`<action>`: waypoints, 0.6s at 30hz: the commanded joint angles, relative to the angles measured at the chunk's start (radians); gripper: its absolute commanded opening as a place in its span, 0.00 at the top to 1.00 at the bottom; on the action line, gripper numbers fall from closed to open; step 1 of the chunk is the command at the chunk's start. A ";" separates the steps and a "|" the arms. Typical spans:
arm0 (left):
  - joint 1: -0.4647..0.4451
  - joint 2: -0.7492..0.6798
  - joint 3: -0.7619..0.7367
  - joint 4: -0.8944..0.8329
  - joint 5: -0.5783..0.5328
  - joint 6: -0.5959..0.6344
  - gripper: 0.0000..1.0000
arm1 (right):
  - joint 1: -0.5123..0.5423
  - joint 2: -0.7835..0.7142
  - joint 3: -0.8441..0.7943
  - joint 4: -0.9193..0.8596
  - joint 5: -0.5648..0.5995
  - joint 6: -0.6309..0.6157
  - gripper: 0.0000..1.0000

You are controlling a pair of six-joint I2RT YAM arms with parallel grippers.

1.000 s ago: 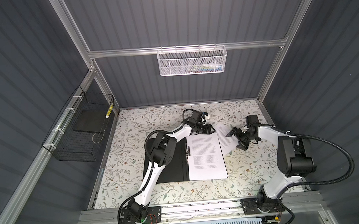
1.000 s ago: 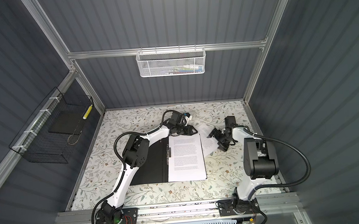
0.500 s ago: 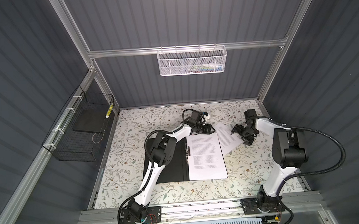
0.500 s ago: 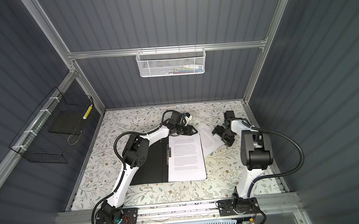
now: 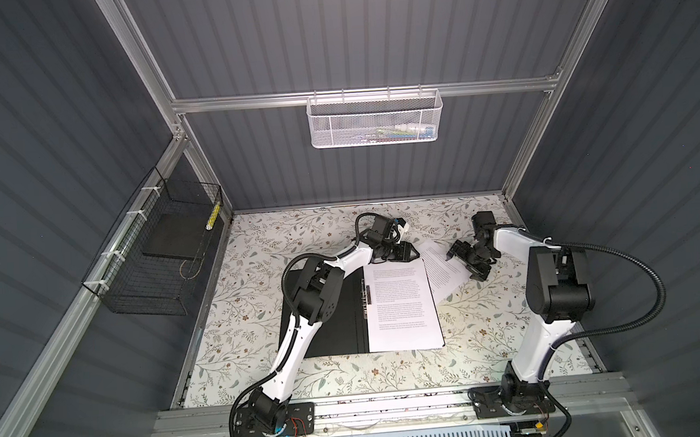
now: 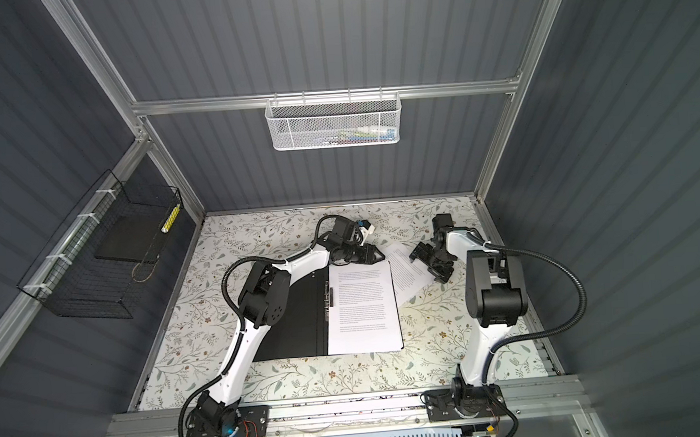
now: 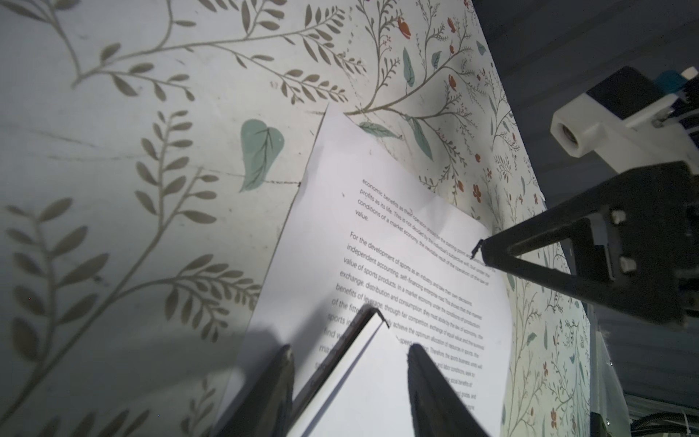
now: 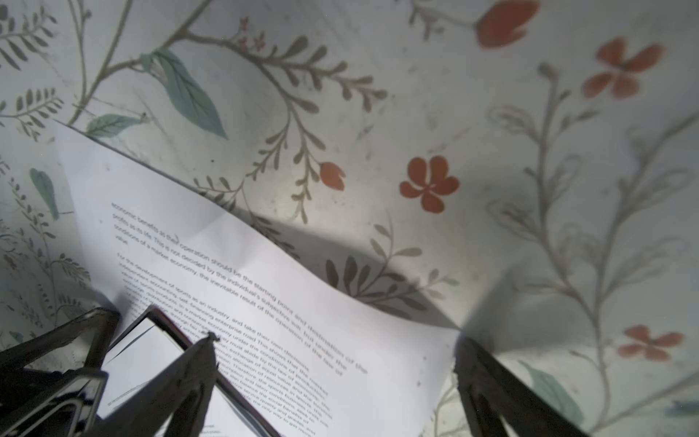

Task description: Put the files into the folder

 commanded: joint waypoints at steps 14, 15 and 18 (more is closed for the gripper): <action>0.015 0.054 -0.051 -0.132 -0.021 -0.019 0.50 | 0.062 -0.142 -0.310 0.393 -0.372 0.134 0.01; 0.017 0.054 -0.054 -0.130 -0.021 -0.020 0.50 | 0.066 -0.152 -0.330 0.419 -0.372 0.149 0.01; 0.016 0.053 -0.054 -0.128 -0.020 -0.022 0.50 | 0.079 -0.187 -0.407 0.533 -0.376 0.214 0.01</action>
